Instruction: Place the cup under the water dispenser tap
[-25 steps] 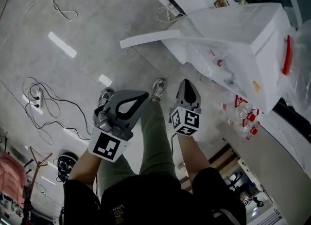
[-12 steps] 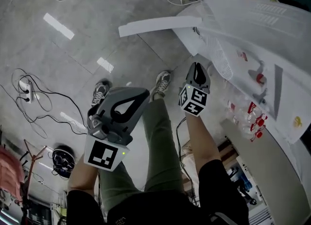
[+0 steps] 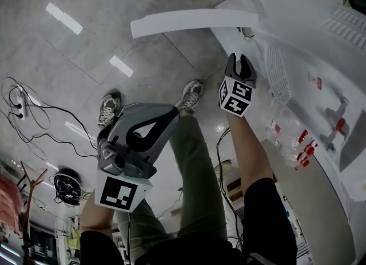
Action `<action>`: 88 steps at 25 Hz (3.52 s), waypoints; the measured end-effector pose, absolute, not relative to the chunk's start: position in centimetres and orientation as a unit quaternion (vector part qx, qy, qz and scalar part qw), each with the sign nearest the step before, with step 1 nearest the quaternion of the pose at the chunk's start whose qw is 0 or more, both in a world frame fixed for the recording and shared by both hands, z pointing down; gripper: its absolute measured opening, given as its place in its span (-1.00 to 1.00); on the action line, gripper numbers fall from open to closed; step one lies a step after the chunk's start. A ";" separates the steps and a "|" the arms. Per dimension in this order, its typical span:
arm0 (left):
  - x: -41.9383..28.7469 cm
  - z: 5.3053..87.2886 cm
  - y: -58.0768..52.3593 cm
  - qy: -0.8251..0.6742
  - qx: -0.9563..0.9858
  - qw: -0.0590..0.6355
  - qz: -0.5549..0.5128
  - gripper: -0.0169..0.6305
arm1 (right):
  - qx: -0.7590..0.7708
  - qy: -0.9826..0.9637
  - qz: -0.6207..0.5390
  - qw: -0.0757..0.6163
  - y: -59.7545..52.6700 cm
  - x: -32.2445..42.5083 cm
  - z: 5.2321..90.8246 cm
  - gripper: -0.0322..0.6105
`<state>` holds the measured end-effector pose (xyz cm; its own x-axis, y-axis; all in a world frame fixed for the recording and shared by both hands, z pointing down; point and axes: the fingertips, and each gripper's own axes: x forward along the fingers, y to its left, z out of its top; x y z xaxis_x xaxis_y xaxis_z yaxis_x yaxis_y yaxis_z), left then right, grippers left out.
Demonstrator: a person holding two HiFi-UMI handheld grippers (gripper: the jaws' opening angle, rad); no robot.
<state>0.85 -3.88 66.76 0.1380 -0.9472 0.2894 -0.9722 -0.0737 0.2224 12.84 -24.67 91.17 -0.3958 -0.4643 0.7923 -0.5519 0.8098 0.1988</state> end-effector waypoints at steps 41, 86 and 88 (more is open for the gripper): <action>1.6 78.7 -1.6 -0.698 0.670 0.251 0.017 -0.89 | 0.173 -0.721 -0.125 0.660 -34.6 11.4 107.1 -0.67; -0.3 44.6 -1.7 -0.637 0.753 0.159 0.048 -0.89 | 0.172 -0.814 -0.063 0.551 -20.6 13.0 62.0 -0.69; -0.6 45.2 -2.0 -0.642 0.749 0.158 0.046 -0.89 | 0.174 -0.806 -0.075 0.561 -21.8 13.0 63.2 -0.69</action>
